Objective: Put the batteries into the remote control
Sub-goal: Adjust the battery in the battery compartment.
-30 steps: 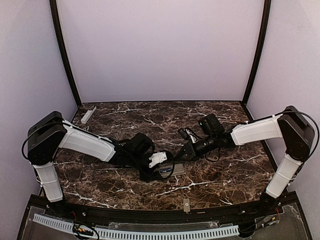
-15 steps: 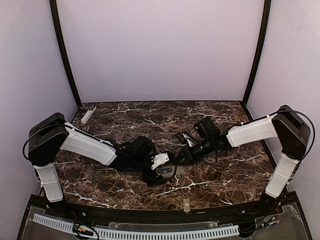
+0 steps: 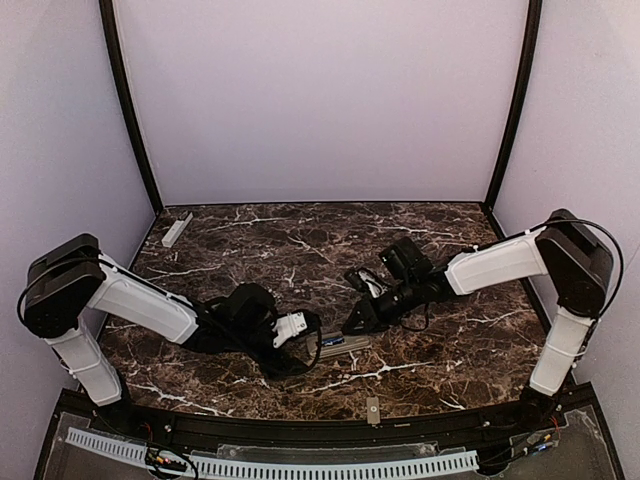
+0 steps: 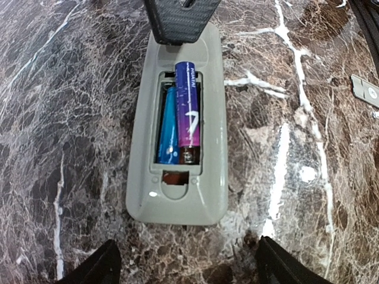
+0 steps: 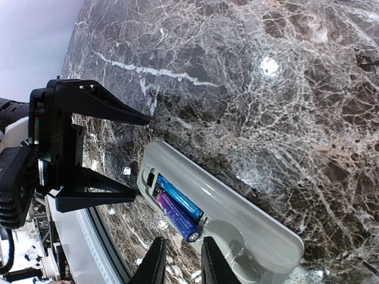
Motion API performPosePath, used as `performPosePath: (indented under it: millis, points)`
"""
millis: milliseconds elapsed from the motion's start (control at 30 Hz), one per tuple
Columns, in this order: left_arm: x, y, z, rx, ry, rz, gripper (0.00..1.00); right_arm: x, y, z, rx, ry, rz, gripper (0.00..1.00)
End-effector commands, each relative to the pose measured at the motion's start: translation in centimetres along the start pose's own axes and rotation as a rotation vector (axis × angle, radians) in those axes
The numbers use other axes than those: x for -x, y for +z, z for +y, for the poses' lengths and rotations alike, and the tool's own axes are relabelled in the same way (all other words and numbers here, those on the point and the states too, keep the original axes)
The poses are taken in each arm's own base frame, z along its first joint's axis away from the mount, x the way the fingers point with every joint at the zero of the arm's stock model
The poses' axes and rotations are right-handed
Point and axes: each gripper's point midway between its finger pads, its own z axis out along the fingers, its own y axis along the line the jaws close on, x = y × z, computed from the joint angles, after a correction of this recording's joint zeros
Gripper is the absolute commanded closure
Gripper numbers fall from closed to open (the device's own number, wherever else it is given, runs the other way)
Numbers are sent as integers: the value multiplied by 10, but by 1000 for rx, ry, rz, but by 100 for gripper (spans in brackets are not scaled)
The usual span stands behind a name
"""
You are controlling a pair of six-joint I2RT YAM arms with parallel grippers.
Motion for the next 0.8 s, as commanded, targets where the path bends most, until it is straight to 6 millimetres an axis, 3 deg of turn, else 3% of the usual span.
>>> performPosePath:
  millis: [0, 767]
  points:
    - [11, -4, -1, -7, 12, -65, 21, 2, 8, -1, -28, -1, 15, 80]
    - [3, 7, -7, -49, -9, -47, 28, -5, 19, -1, -77, -10, 56, 92]
